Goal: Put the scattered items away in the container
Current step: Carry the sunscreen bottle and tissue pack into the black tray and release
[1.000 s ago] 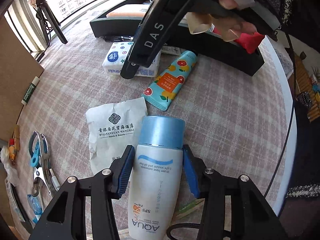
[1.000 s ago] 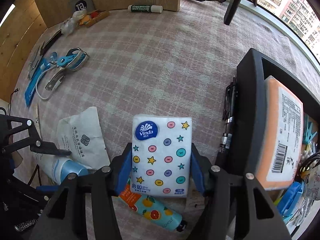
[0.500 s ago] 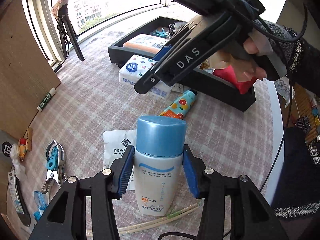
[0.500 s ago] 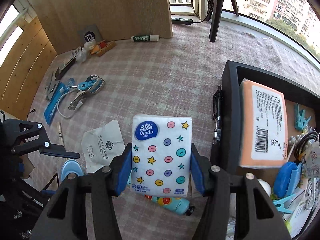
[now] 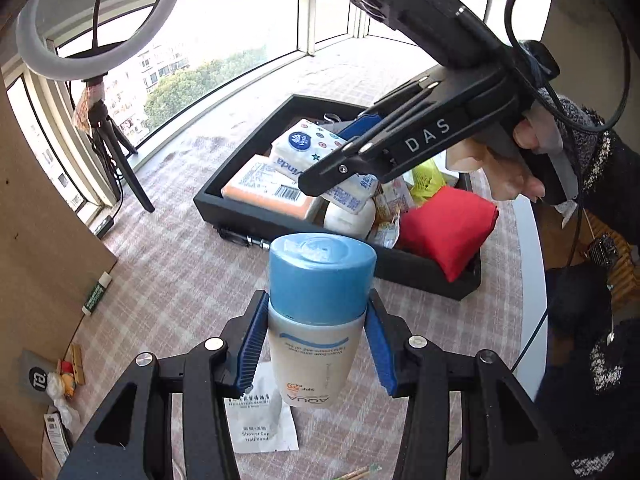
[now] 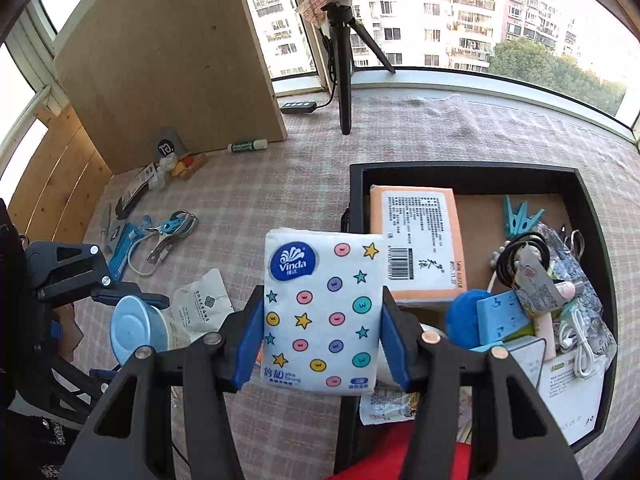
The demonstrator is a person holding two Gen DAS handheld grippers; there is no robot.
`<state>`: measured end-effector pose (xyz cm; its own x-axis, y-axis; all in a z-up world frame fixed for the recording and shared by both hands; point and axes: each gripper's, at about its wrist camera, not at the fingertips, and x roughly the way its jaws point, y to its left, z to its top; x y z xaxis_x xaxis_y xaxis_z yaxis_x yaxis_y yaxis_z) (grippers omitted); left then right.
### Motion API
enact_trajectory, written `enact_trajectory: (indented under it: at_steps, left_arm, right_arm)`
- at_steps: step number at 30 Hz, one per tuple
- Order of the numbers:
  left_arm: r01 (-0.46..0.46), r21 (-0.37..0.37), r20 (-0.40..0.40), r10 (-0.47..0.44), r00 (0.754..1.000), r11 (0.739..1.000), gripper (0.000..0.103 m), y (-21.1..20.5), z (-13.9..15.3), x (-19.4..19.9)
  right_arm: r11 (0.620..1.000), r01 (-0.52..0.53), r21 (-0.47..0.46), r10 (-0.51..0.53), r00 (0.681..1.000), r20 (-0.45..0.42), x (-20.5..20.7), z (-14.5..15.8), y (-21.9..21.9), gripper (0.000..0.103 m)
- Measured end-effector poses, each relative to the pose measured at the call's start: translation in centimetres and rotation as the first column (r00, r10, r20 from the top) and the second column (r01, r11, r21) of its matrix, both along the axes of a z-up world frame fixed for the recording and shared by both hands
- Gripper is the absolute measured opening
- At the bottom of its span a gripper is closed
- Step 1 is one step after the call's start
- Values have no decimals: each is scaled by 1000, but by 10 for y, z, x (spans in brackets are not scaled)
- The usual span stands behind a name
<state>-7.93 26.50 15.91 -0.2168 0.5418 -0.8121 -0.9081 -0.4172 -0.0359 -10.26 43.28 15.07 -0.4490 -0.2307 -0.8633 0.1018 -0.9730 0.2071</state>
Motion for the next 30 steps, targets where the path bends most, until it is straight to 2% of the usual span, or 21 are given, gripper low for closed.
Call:
enact_trajectory:
  at_steps: [5,11,16,18,19,20,21,22,25,30]
  left_arm:
    - [28,75,-20,-26,999,997,45,51,33,-24]
    - [78,123,-69,-70,995,989,45,126,61,-54]
    - [89,153,-84,-76,994,984,45,178,65,-72]
    - [58,132,-93,-46,995,990,47,194,60,-81]
    - [30,116,-102,-18,995,993,52,200,59,-85]
    - [2,110,-105,10,994,994,56,204,57,-89]
    - [-11,119,-94,23,995,993,59,204,57,-93]
    - [-22,130,-81,32,996,991,59,204,57,-96]
    - [-32,151,-62,42,997,988,59,198,58,-98]
    - [-40,121,-97,52,994,992,59,185,60,-89]
  right_arm:
    - [993,112,27,-112,993,-28,21,21,53,52]
    - [973,223,63,-222,975,-25,39,24,111,52]
    - [950,303,71,-303,953,-21,43,19,150,52]
    - [943,324,73,-322,946,-29,43,18,160,53]
    - [940,331,85,-328,944,-41,43,18,163,57]
    - [934,341,108,-338,940,-47,44,18,165,66]
    - [926,356,128,-350,935,-62,44,19,166,71]
    - [922,362,137,-354,932,-83,45,21,167,75]
    - [920,367,139,-356,929,-97,45,23,169,76]
    - [920,377,102,-368,925,-99,46,24,171,76]
